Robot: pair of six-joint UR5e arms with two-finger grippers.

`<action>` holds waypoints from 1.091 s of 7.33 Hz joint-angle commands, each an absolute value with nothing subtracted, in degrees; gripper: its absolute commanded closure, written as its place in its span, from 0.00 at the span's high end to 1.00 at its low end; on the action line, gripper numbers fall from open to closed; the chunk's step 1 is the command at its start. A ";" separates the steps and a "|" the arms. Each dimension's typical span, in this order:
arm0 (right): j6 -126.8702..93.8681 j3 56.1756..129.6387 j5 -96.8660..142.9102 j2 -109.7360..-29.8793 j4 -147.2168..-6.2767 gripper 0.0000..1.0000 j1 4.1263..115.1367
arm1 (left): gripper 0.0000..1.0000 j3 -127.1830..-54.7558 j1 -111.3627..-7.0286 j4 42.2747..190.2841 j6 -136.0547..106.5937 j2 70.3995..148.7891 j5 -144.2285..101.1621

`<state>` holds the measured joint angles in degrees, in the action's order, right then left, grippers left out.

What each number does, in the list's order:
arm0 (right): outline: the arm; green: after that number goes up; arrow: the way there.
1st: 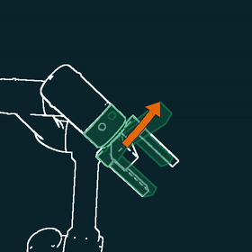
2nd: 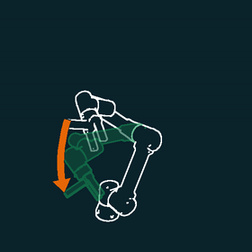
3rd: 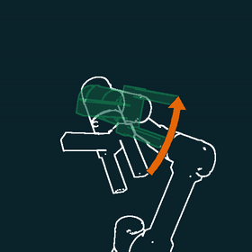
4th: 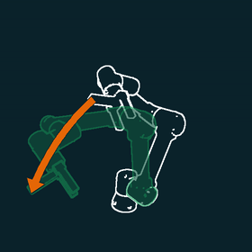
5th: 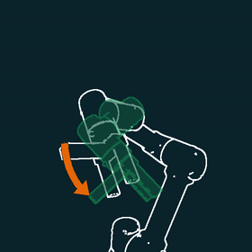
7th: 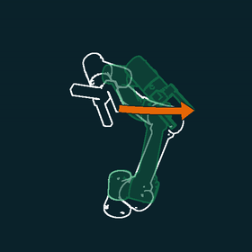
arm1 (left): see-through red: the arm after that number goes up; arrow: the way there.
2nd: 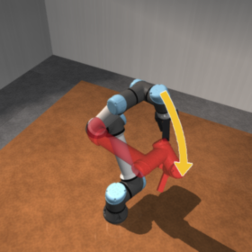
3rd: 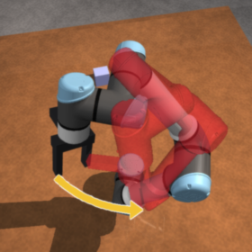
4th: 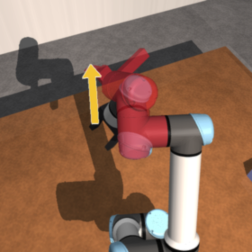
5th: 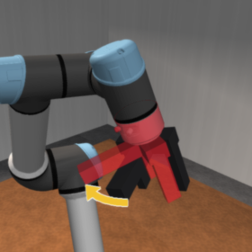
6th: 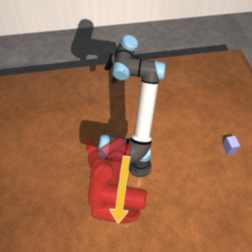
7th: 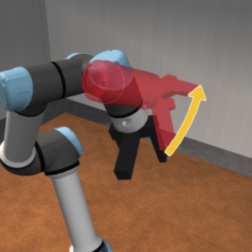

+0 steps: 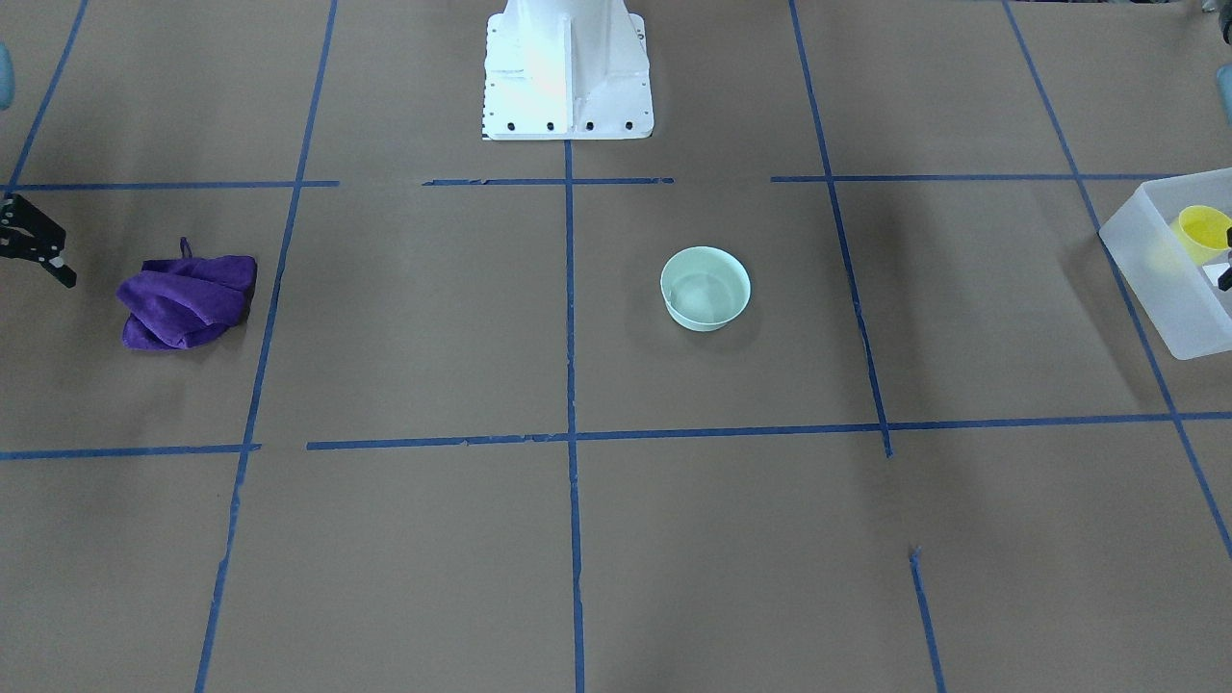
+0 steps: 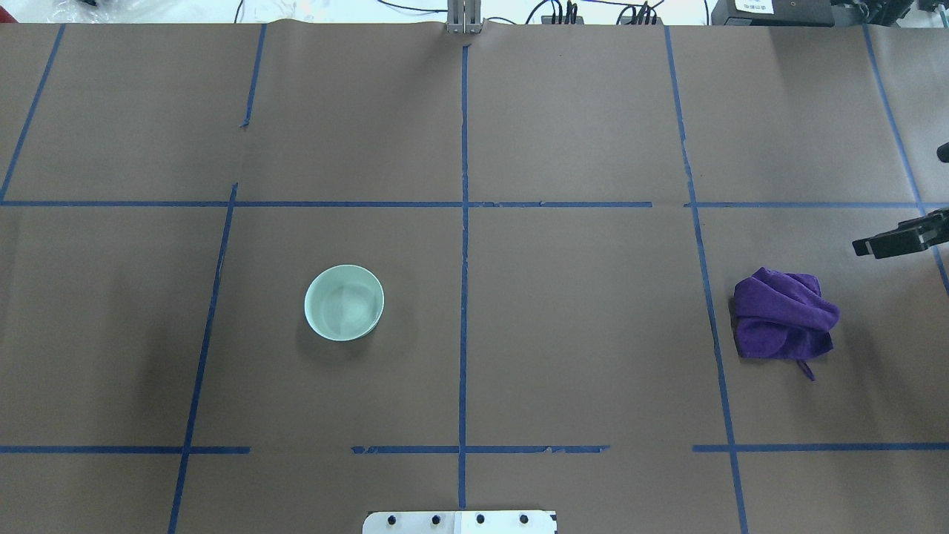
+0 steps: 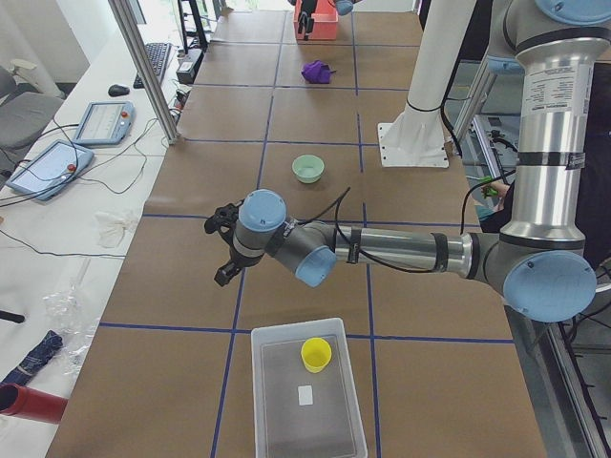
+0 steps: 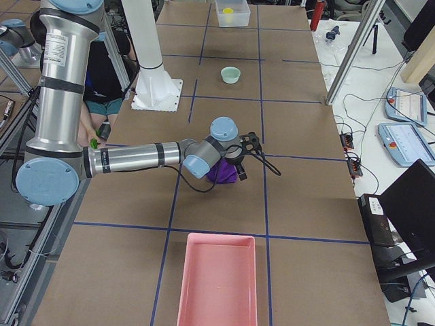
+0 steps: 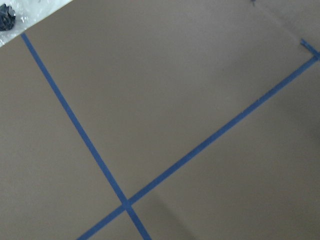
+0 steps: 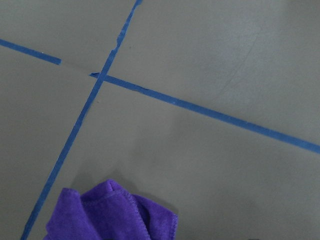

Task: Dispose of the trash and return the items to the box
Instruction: 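Reach the right gripper down onto the purple cloth and grasp it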

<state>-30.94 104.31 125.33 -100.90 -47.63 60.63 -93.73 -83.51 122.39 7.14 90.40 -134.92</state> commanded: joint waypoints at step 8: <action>-36.02 107.14 98.09 -101.87 -47.89 0.00 35.57 | 1.00 -94.83 -83.76 120.85 7.21 91.50 -134.91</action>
